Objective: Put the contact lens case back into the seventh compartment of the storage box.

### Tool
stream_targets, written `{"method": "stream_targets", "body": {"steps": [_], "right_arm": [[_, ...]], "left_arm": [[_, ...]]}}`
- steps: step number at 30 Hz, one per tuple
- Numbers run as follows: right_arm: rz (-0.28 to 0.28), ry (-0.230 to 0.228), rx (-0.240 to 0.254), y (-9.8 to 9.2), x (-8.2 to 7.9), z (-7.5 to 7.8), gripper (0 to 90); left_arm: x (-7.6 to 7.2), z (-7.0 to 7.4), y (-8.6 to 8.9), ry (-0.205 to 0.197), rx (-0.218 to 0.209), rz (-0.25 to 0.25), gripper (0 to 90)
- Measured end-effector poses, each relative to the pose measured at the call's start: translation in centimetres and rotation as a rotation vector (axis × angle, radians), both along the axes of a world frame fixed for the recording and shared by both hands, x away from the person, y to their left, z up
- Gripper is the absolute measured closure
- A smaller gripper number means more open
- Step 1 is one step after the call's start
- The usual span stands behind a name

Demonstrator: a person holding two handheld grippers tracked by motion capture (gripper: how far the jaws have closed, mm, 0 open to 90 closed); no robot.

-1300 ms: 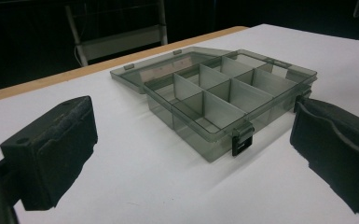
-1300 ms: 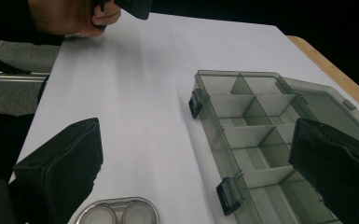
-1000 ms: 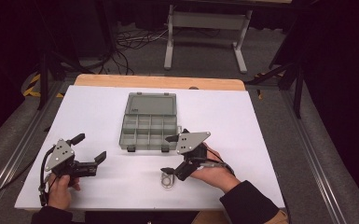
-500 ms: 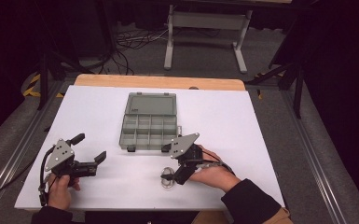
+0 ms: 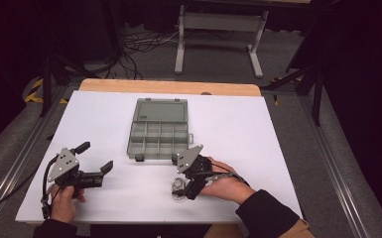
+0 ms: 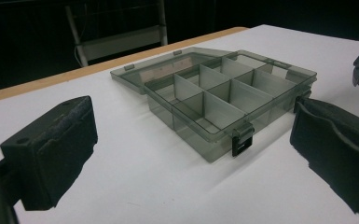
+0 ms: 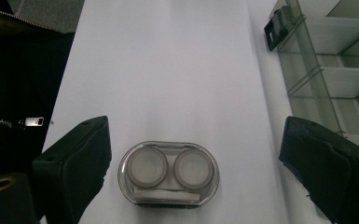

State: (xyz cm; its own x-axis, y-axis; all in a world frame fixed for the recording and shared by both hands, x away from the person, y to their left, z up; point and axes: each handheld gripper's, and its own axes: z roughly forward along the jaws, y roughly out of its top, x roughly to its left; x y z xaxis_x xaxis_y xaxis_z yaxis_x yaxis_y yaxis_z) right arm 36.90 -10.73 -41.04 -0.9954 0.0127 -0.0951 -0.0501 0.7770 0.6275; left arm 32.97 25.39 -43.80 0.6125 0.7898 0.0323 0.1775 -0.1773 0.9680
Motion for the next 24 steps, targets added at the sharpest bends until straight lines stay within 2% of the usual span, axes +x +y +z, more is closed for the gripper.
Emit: {"method": "stream_targets", "body": {"steps": [24], "right_arm": [[0.032,0.042,-0.143,0.7,-0.2,-1.6,13.3]], "left_arm": [[0.0,0.0,0.0,-0.002,0.001,0.0,1.5]]}}
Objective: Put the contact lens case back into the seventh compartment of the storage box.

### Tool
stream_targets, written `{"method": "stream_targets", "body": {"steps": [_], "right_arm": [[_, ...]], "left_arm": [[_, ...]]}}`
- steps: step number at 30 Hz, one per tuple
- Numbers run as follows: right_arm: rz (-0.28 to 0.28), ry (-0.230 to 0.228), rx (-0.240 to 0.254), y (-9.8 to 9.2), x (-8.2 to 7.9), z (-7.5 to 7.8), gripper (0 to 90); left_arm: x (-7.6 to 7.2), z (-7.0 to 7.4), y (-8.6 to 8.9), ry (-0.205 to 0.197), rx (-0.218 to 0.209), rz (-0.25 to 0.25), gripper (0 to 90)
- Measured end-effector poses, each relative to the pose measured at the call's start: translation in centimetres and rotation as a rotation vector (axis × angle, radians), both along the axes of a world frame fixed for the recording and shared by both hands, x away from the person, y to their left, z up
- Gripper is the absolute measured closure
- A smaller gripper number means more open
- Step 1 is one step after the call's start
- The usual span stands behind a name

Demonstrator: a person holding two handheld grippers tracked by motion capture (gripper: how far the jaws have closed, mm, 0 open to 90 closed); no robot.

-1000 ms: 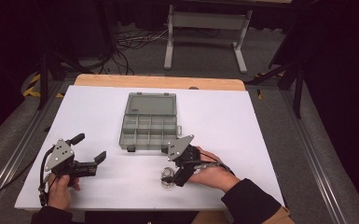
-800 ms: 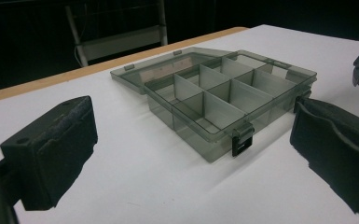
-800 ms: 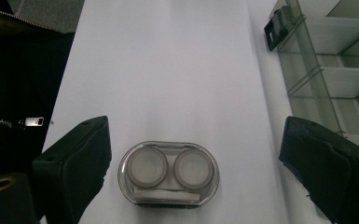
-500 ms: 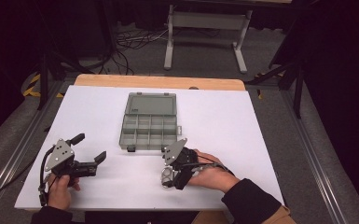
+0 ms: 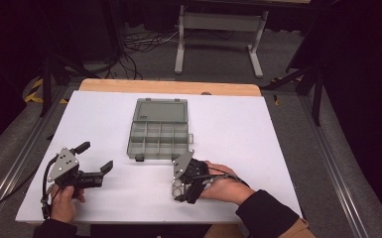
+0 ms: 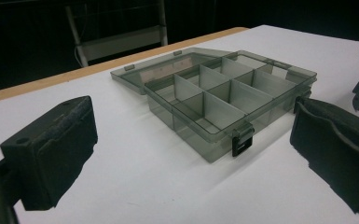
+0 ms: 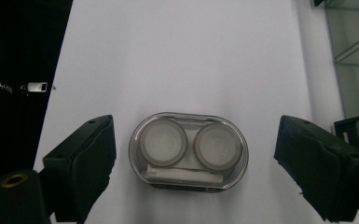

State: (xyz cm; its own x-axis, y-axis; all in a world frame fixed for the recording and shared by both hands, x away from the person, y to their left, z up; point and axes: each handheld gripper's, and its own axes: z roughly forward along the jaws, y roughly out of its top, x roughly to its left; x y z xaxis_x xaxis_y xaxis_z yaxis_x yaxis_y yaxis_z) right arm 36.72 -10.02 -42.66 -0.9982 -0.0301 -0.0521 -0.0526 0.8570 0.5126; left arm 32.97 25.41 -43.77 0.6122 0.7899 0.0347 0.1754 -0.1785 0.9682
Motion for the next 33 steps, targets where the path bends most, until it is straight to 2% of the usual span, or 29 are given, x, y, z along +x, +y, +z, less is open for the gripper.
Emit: {"method": "stream_targets", "body": {"steps": [6,13,20,23,33], "right_arm": [[0.005,-0.001,-0.013,0.1,0.07,-0.18,14.4],[0.009,0.011,-0.064,0.2,0.17,-0.71,18.1],[0.016,0.013,-0.077,0.26,0.27,-0.87,21.8],[0.025,0.018,-0.085,0.36,0.2,-0.95,26.2],[0.027,0.01,-0.093,0.42,0.06,-0.92,26.7]], "left_arm": [[0.01,0.01,0.02,-0.001,0.002,-0.001,1.5],[0.01,0.01,0.01,0.0,0.001,0.0,1.5],[0.01,0.01,0.01,0.0,0.002,-0.001,1.5],[0.02,0.01,0.03,-0.001,0.002,-0.002,1.5],[0.01,0.01,0.03,0.0,-0.001,0.0,1.5]]}}
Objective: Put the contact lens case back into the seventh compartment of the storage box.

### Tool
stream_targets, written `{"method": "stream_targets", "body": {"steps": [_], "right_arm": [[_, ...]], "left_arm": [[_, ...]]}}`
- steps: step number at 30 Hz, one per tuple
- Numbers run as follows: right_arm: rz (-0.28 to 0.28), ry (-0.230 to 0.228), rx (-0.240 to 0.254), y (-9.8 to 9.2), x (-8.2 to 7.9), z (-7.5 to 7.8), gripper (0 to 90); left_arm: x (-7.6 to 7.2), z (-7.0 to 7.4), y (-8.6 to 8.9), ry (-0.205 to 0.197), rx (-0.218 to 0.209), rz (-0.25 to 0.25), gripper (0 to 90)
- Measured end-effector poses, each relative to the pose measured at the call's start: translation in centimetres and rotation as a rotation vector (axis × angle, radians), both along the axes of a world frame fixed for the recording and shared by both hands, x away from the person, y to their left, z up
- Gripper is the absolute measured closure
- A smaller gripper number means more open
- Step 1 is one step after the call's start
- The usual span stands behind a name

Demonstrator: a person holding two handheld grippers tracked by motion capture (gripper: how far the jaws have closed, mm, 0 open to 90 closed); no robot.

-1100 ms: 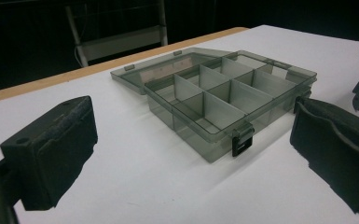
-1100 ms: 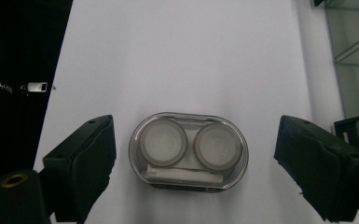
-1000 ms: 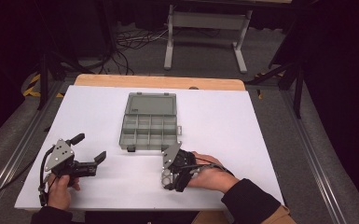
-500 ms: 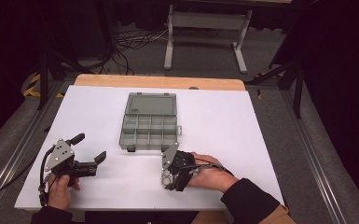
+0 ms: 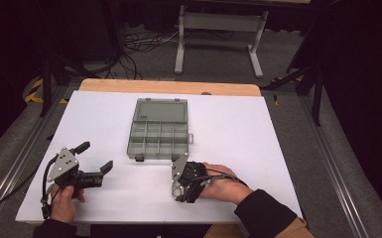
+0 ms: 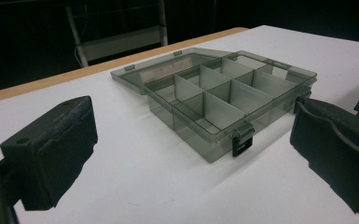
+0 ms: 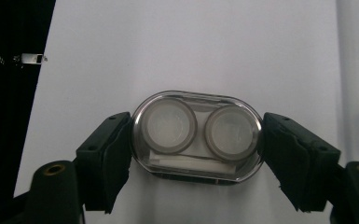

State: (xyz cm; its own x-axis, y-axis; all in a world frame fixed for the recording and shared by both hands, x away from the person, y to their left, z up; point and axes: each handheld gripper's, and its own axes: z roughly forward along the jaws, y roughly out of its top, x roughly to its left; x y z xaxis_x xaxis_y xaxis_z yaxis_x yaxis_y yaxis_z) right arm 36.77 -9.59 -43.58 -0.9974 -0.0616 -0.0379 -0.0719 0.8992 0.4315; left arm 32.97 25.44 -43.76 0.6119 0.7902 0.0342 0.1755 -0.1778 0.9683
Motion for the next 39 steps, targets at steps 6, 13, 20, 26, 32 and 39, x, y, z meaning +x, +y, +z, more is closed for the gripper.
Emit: {"method": "stream_targets", "body": {"steps": [6,13,20,26,32,39], "right_arm": [[0.001,-0.006,0.001,0.0,0.0,0.0,26.8],[0.006,-0.009,0.021,0.0,-0.1,0.4,26.8],[0.0,-0.027,0.071,-0.5,-0.1,1.2,26.8],[-0.006,-0.047,0.103,-0.7,-0.1,1.7,26.8],[-0.016,-0.065,0.144,-1.0,-0.2,2.4,26.8],[-0.023,-0.083,0.18,-1.3,-0.1,2.9,26.8]], "left_arm": [[0.0,0.0,0.0,-0.001,-0.001,0.0,1.5],[0.0,0.0,0.0,-0.001,0.0,0.001,1.5],[0.0,0.0,0.0,-0.001,-0.002,0.002,1.5],[0.0,0.0,0.0,-0.001,-0.001,0.002,1.5],[0.0,0.0,0.0,-0.001,0.0,0.001,1.5],[0.0,0.0,0.0,-0.001,0.0,0.002,1.5]]}}
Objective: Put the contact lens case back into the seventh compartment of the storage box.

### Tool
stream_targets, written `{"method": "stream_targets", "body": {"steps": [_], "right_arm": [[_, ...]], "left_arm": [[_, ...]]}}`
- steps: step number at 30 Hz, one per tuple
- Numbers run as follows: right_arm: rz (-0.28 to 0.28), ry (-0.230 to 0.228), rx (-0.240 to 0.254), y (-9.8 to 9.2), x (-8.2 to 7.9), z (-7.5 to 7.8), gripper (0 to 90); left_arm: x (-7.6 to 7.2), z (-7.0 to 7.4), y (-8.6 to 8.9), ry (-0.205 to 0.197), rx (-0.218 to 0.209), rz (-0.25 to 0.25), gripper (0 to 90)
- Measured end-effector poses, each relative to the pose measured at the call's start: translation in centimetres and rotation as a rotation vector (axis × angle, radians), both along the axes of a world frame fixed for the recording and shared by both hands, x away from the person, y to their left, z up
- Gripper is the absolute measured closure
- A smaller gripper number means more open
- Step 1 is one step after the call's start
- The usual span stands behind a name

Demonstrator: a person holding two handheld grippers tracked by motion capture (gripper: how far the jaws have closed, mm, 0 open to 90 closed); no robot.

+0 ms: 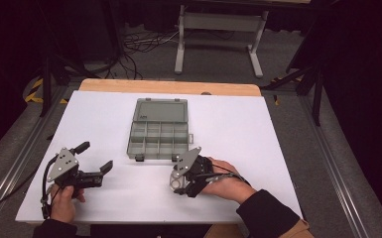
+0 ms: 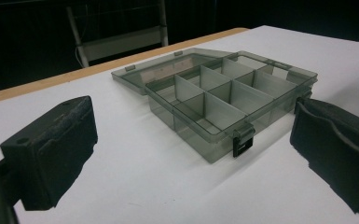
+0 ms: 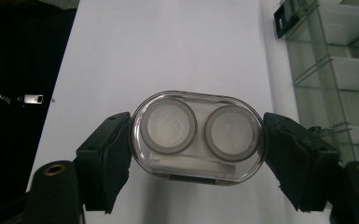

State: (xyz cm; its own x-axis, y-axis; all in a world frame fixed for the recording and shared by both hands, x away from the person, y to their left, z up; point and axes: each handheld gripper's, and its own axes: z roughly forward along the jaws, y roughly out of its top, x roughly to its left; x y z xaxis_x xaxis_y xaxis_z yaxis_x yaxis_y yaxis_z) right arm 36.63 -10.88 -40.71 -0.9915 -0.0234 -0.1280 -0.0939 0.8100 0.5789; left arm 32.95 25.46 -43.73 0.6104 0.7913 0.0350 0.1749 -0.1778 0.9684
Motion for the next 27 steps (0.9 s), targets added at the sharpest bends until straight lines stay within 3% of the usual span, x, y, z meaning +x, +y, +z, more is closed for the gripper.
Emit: {"method": "stream_targets", "body": {"steps": [19,27], "right_arm": [[-0.022,-0.066,0.075,-0.2,0.8,2.2,26.8],[-0.021,-0.092,0.069,0.1,1.5,3.0,26.8]], "left_arm": [[0.0,0.0,0.0,0.0,-0.002,0.002,1.5],[0.0,0.0,0.0,0.0,-0.002,0.0,1.5]]}}
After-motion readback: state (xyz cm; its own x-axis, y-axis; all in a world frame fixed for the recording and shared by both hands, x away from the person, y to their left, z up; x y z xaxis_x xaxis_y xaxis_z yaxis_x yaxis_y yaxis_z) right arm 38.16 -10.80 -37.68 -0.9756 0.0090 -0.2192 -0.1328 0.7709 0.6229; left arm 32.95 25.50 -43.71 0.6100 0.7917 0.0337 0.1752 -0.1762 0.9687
